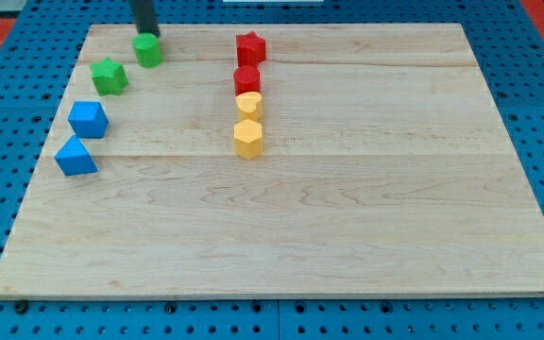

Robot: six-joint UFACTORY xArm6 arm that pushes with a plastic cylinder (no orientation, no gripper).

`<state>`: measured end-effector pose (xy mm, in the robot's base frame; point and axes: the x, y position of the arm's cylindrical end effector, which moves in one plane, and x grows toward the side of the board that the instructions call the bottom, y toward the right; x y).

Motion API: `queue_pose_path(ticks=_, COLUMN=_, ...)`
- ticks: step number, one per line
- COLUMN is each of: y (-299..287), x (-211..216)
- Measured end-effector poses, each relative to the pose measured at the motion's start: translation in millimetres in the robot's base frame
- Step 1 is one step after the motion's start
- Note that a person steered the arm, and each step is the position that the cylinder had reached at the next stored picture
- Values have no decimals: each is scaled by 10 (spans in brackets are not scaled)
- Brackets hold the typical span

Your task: Place the green circle at the right of the green star

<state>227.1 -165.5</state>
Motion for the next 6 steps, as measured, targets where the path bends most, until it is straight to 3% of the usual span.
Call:
queue_pose_path(ticks=2, y=-151, x=126)
queue_pose_path(ticks=3, y=216, x=489)
queue_pose_path(ticks=4, y=225, x=586)
queue_pose_path(ticks=5, y=-102, x=195)
queue_pose_path(ticks=6, y=-450, x=316)
